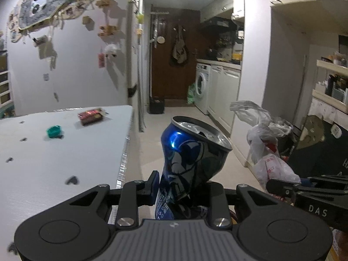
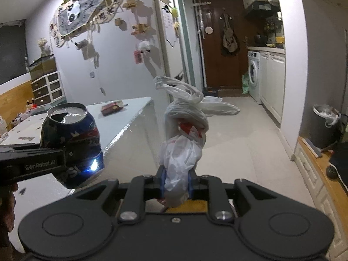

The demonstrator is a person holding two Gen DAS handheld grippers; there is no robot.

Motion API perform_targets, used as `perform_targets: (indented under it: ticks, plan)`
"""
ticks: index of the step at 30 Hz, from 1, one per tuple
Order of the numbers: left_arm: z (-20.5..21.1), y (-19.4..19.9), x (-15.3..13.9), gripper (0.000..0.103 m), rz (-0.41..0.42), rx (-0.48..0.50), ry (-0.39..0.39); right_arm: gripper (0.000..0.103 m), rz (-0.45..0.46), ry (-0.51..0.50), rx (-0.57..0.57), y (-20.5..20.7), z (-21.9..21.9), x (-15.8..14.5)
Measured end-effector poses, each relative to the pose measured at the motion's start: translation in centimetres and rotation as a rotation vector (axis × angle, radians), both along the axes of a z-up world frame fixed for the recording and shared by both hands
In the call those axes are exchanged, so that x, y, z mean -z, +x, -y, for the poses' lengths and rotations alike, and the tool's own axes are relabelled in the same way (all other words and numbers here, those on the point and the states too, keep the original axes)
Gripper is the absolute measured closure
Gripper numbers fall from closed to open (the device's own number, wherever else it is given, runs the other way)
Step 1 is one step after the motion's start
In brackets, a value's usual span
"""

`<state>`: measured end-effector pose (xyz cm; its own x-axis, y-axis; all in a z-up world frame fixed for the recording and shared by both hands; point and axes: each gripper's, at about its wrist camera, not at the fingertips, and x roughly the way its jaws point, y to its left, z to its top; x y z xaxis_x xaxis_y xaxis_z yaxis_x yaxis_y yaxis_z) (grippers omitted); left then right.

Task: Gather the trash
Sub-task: 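Carry the Pepsi can and plastic bag over the trash bin opening, then open the right tool to drop the plastic bag while the left tool releases the Pepsi can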

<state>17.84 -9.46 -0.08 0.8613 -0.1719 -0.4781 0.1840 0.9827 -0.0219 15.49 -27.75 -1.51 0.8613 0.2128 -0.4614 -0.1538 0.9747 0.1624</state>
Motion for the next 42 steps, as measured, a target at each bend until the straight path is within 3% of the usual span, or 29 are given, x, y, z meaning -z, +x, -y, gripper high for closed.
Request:
perform_targets:
  ticks: [9, 20, 31, 38, 42]
  plan:
    - [3.3, 3.2, 4.3, 0.074, -0.109, 0.044, 0.003, 0.083, -0.099, -0.016, 0.031, 1.4, 2.9, 4.0]
    - [4.9, 8.6, 11.9, 0.074, -0.295, 0.051, -0.006, 0.083, -0.291, -0.022, 0.055, 5.3, 5.3, 11.8]
    - [4.9, 12.5, 18.9, 0.074, -0.470, 0.048, 0.010, 0.082, -0.501, -0.012, -0.041, 9.9, 3.9, 17.9]
    - [4.9, 13.8, 21.1, 0.074, -0.520, 0.046, 0.017, 0.082, -0.614, -0.027, -0.104, 12.5, 2.1, 20.8]
    - [5.0, 14.1, 21.8, 0.074, -0.544, 0.063, 0.036, 0.075, -0.647, -0.041, -0.129, 13.3, 1.5, 21.7]
